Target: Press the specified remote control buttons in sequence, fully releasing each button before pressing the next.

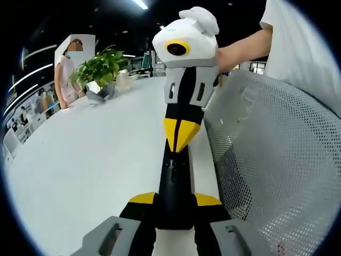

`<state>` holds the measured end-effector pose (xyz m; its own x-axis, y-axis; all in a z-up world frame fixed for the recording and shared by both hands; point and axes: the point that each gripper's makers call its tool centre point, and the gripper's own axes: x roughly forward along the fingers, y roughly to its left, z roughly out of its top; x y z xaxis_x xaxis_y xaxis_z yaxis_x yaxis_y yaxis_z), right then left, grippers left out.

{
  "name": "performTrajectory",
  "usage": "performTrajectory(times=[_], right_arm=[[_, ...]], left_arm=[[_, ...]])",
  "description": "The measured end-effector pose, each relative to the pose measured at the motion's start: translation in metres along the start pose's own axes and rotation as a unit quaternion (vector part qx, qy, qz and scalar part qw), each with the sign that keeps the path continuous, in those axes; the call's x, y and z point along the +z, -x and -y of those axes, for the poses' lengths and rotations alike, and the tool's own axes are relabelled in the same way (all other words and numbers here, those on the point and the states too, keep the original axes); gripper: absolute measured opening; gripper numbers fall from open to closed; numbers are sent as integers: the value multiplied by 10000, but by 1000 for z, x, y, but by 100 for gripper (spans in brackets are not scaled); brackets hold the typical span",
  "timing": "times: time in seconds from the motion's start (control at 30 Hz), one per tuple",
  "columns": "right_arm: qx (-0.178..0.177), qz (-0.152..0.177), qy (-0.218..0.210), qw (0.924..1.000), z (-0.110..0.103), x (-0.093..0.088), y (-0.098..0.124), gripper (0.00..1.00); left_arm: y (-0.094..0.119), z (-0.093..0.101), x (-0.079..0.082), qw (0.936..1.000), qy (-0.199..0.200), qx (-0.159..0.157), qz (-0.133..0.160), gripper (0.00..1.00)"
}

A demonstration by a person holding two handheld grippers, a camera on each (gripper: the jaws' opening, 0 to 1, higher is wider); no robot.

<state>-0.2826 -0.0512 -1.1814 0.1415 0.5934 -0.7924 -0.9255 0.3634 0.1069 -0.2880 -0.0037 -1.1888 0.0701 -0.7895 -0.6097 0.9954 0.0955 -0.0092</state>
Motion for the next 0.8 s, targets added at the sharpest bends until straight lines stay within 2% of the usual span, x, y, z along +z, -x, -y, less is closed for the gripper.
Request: performTrajectory(times=[0.07, 0.2, 0.27, 0.3, 0.4, 0.47, 0.53, 0.67, 0.8], right_arm=[[20, 24, 121, 9999, -2, 1, 0, 0], [-129, -73, 1063, 9942, 0, 7, 0, 0], [-66, -274, 1327, 9908, -3, 6, -2, 0], [0, -272, 1455, 9890, -5, 8, -3, 0], [136, -279, 1613, 9864, -9, 10, -6, 0], [192, -438, 1721, 9839, -9, 5, -9, 0], [206, -404, 1795, 9827, -8, 8, -7, 0], [377, -546, 1918, 9792, -8, 8, -8, 0], [591, -743, 1800, 9791, -7, 8, -9, 0]], left_arm=[[0, 0, 0, 10000, 5, 2, 1, 25], [0, 0, 0, 10000, 18, 5, 15, 25], [0, 0, 0, 10000, 11, 0, 18, 25], [0, 0, 0, 10000, 12, -2, 17, 25], [0, 0, 0, 10000, 8, -1, 17, 25], [0, 0, 0, 10000, 9, 1, 17, 25], [0, 0, 0, 10000, 18, 3, 19, 25], [0, -1, 0, 10000, 13, 6, 19, 25], [-1, -1, -1, 10000, 10, 3, 26, 25]])
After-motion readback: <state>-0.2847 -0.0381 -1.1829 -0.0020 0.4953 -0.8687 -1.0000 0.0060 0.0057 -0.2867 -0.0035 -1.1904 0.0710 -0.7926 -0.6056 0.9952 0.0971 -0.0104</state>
